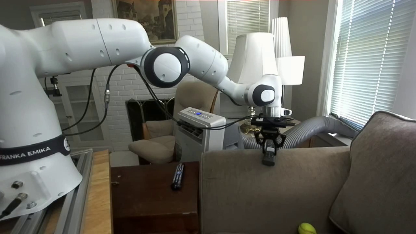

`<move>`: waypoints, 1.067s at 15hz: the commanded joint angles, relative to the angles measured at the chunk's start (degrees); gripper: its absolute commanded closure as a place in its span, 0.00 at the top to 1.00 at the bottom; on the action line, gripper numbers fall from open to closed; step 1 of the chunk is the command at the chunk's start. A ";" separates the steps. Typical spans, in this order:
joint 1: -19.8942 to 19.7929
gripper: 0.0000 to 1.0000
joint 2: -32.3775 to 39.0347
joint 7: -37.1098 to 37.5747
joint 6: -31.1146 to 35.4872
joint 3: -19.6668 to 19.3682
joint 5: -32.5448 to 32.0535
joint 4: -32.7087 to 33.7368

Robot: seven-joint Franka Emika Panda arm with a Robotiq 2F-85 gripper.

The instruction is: Remove the remote control from the armrest and put it on the table.

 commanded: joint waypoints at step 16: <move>1.69 1.00 -0.62 0.60 -3.11 0.16 -0.28 4.26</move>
